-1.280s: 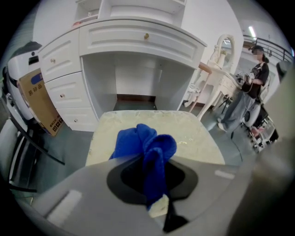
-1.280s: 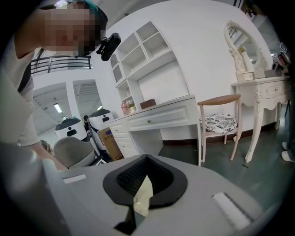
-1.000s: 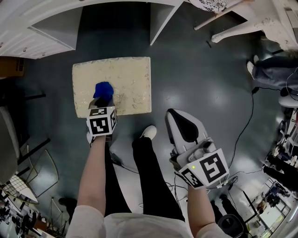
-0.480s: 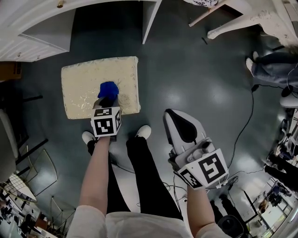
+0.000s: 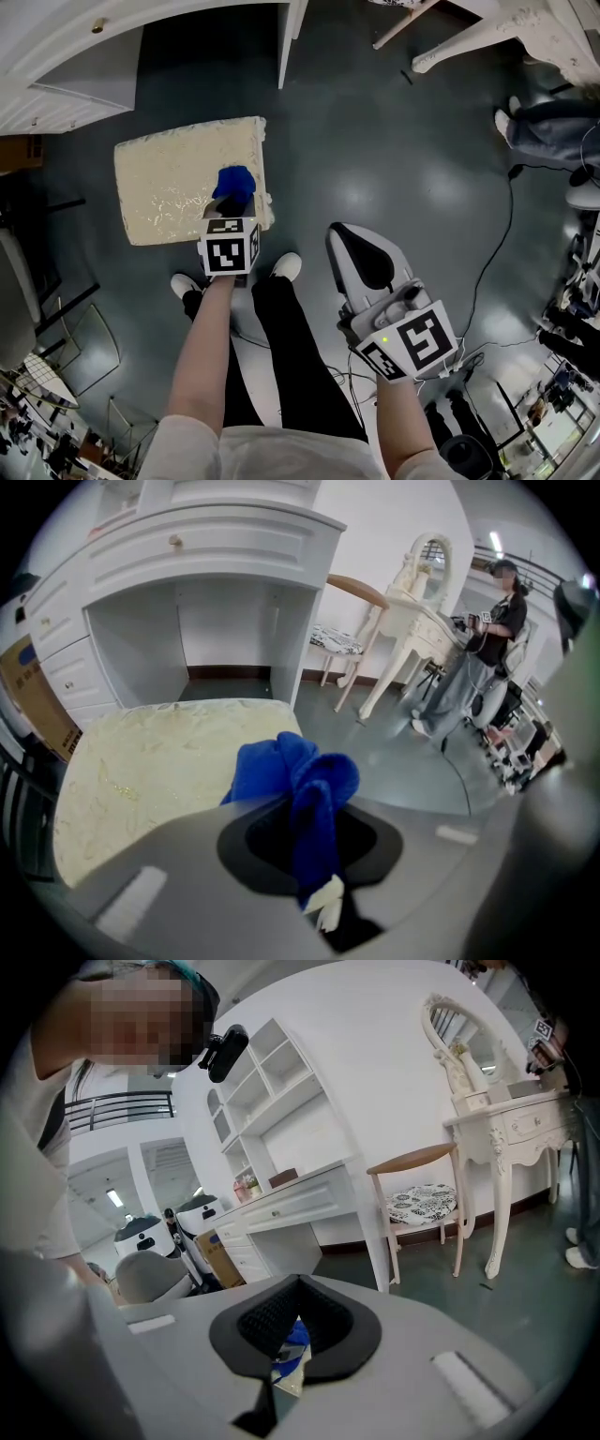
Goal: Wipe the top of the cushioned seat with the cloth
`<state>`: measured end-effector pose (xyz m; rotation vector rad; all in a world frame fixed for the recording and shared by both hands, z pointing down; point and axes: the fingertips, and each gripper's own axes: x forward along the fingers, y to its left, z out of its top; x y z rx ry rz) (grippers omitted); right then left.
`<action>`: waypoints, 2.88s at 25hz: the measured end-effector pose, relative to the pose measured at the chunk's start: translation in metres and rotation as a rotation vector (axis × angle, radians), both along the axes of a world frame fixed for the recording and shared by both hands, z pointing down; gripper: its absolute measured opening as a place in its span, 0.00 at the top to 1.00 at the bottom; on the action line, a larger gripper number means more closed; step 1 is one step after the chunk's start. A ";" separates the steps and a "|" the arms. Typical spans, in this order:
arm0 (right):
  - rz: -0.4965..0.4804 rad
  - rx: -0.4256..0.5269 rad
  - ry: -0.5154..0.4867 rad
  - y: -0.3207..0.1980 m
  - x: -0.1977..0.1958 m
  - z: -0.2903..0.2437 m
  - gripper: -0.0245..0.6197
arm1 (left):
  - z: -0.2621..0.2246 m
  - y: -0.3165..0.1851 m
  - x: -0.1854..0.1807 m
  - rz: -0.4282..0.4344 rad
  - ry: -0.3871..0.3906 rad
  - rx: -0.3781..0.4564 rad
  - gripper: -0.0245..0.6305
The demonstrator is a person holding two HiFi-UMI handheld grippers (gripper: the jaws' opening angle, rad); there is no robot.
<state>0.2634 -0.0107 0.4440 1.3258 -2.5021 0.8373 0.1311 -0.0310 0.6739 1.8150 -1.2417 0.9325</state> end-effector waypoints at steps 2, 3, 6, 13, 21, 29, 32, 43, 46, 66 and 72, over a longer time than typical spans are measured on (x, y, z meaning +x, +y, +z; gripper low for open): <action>0.001 0.001 -0.001 -0.002 0.002 0.000 0.96 | 0.000 0.000 0.002 0.003 -0.006 0.003 0.89; 0.002 0.002 -0.002 -0.003 0.003 -0.001 0.96 | 0.000 0.000 0.002 0.000 -0.004 0.005 0.89; 0.003 0.005 -0.003 -0.006 0.003 -0.001 0.96 | -0.001 0.000 0.002 -0.003 0.006 0.011 0.89; -0.006 -0.001 -0.001 -0.001 -0.005 0.000 0.96 | 0.000 0.016 0.006 0.014 0.017 0.032 0.89; -0.021 -0.003 0.002 0.007 -0.023 -0.002 0.96 | 0.000 0.042 0.008 0.061 0.034 0.023 0.89; -0.047 0.003 0.014 0.012 -0.049 -0.008 0.96 | -0.002 0.052 -0.002 0.112 0.062 0.014 0.89; -0.055 0.003 0.020 0.015 -0.060 -0.009 0.96 | -0.002 0.055 -0.012 0.108 0.076 0.017 0.89; -0.091 0.003 0.026 0.022 -0.114 -0.010 0.96 | -0.005 0.070 -0.073 0.090 0.075 0.010 0.89; -0.104 0.002 0.028 0.022 -0.133 -0.010 0.96 | -0.004 0.073 -0.092 0.077 0.081 0.008 0.89; -0.206 -0.011 0.022 0.021 -0.245 -0.004 0.96 | -0.005 0.085 -0.191 0.081 0.082 0.006 0.89; -0.225 -0.010 0.016 0.022 -0.269 -0.004 0.96 | -0.005 0.088 -0.221 0.061 0.074 0.010 0.89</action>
